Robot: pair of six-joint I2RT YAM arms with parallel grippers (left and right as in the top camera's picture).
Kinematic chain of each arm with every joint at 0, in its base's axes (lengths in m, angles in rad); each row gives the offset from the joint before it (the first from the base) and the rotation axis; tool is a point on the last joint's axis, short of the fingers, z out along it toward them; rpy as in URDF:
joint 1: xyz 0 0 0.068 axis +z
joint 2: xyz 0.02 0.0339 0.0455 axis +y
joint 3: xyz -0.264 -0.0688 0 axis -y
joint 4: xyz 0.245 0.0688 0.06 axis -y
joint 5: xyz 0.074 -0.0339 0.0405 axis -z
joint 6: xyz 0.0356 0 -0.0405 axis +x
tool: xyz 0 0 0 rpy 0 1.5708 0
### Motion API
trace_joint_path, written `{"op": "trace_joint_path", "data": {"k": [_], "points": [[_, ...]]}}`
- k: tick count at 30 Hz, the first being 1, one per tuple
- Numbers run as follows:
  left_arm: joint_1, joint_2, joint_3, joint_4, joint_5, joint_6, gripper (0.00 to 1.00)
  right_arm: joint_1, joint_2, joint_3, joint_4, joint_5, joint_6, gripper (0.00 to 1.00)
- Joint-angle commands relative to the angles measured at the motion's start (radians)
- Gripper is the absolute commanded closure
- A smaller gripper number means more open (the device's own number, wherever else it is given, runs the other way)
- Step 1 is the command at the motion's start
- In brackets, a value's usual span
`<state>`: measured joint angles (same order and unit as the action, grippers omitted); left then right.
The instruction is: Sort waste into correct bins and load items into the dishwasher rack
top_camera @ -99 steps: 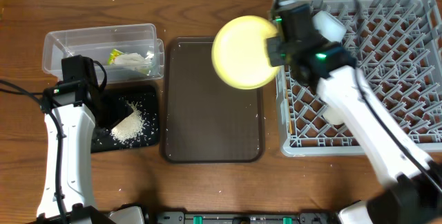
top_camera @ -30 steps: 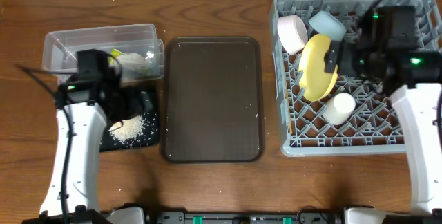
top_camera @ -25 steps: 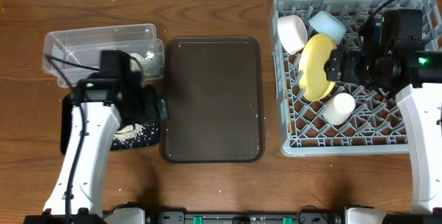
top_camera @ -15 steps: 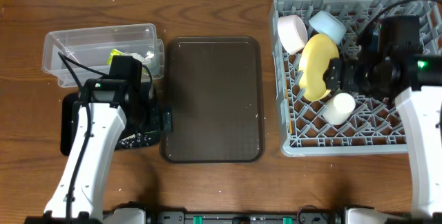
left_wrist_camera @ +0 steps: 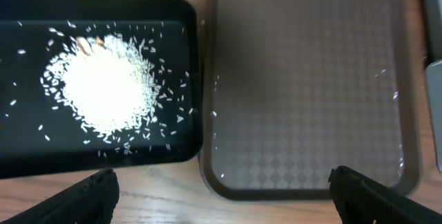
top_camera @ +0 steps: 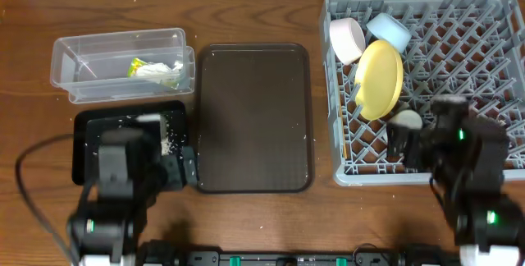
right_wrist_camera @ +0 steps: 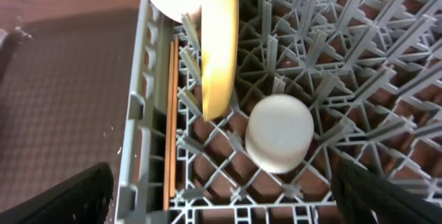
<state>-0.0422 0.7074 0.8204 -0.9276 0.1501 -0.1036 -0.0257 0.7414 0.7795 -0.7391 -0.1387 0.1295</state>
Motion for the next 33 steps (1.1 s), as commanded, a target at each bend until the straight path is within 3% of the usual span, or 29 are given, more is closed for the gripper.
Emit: {"op": "trace_joint_path", "data": {"k": [1, 22, 30, 33], "points": [[-0.002, -0.095, -0.050, 0.048, -0.012, 0.002, 0.00, -0.005, -0.092, -0.076, 0.009, 0.007, 0.008, 0.01], [-0.002, -0.140, -0.056, 0.054, -0.012, 0.002, 0.01, -0.005, -0.134, -0.118, -0.073, -0.076, 0.057, 0.01], [-0.002, -0.140, -0.056, 0.054, -0.012, 0.002, 0.00, -0.005, -0.134, -0.119, -0.014, 0.048, 0.003, 0.01], [-0.002, -0.140, -0.056, 0.054, -0.012, 0.002, 0.01, 0.008, -0.175, -0.135, 0.050, 0.048, -0.093, 0.01]]}}
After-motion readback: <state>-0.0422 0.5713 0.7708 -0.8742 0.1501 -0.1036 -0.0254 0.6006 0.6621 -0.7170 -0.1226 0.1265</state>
